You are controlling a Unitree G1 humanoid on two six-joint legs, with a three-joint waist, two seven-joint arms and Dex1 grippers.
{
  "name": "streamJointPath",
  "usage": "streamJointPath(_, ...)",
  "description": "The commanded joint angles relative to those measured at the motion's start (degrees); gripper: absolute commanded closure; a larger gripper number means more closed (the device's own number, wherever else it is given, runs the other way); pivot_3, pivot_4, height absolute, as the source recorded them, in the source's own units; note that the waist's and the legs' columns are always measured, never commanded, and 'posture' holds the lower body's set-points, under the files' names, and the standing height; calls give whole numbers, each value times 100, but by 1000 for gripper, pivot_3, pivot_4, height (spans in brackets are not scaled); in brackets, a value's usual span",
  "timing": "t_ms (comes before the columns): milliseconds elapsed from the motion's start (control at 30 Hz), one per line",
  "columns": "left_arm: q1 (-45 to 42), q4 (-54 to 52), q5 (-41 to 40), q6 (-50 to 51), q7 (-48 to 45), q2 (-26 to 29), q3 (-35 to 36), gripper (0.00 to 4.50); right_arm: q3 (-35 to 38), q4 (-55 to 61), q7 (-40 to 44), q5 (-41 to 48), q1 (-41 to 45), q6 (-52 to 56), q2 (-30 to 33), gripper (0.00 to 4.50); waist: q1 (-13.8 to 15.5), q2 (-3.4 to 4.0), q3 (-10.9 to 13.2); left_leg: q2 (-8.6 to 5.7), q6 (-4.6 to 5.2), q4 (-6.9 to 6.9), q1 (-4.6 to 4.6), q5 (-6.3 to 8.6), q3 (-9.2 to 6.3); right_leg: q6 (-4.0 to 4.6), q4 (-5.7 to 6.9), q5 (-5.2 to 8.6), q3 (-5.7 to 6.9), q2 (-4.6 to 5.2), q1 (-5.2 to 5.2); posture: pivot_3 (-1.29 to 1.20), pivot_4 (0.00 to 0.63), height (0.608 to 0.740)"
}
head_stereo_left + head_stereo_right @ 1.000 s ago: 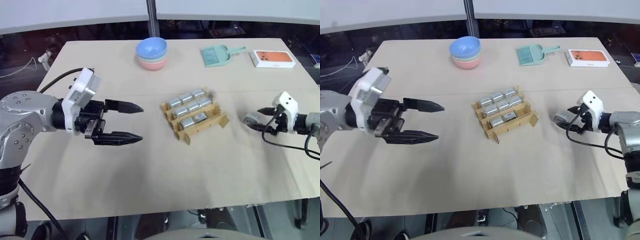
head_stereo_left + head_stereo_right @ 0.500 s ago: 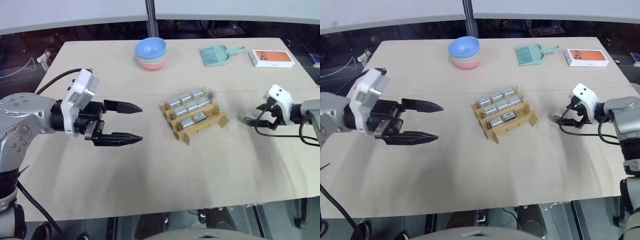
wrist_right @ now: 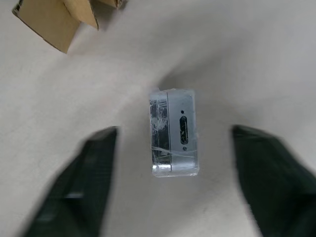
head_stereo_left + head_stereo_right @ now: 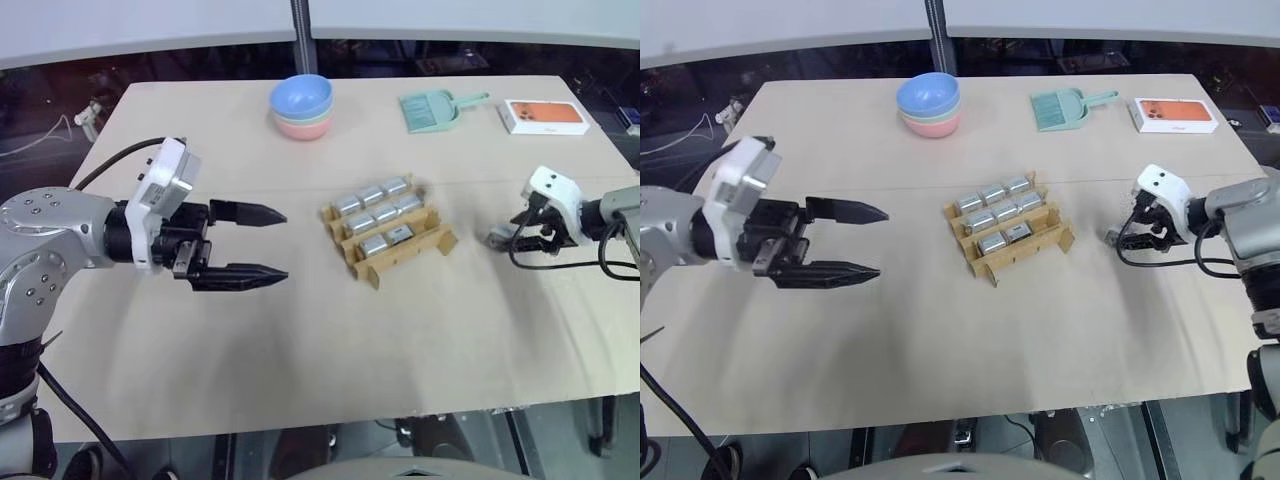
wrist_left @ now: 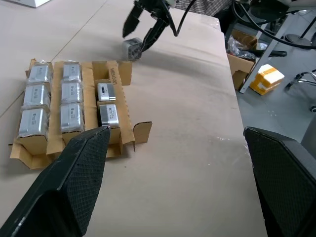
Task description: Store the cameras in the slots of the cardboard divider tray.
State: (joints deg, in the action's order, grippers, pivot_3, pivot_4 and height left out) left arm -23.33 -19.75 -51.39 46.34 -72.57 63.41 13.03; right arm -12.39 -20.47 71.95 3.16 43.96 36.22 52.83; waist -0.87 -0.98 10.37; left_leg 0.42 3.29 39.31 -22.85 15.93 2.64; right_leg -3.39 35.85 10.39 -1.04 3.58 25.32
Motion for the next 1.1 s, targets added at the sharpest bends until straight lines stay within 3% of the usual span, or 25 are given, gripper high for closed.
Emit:
streamJointPath(33, -50, -166, -53, -8, 18, 37, 91, 0, 52, -130, 50, -73, 260, -165, 46, 2846, 1, 0, 0, 0, 0, 0, 0, 0, 0, 0, 0, 0, 0, 0, 0, 0, 150, 740)
streamJointPath(133, -39, -168, -42, -8, 17, 59, 95, 0, -30, -300, 71, -151, 286, -324, 15, 4206, 1, -1, -1, 0, -1, 0, 0, 0, 1, 0, -1, 0, 0, 0, -1, 0, 150, 740)
streamJointPath(167, -32, -172, -39, -9, 16, 65, 100, 0, -46, -313, 90, -160, 280, -345, 5, 4417, 2, -3, -2, 0, -1, 0, 0, 0, 1, 0, -1, 0, 1, 0, -1, 0, 150, 740)
streamJointPath(667, -26, -160, -24, 7, -10, 82, 146, 0, -35, -296, 408, -187, 218, -599, 71, 4417, 4, -4, -3, 0, -1, 2, 0, 0, 1, 0, 0, -1, 2, 0, -2, 0, 150, 740)
streamJointPath(800, -7, -150, 4, -11, -13, 83, 148, 0, -18, -194, 490, -175, 115, -614, 72, 3229, 4, -4, -3, 0, -1, 2, 0, 0, 1, 0, 0, -1, 2, 0, -2, 0, 150, 740)
streamJointPath(1000, -11, -131, 17, -22, -27, 78, 138, 0, 22, -233, 332, -220, 132, -496, 14, 222, 4, -4, -2, 0, -1, 2, 0, 0, 1, 1, 0, -1, 2, 0, -1, 0, 150, 740)
streamJointPath(1100, -28, -113, 25, -31, -34, 70, 124, 0, 39, -219, 346, -225, 143, -466, 24, 222, 4, -4, -2, 0, -1, 1, 0, 0, 2, 0, 0, -1, 2, 0, -1, 0, 150, 740)
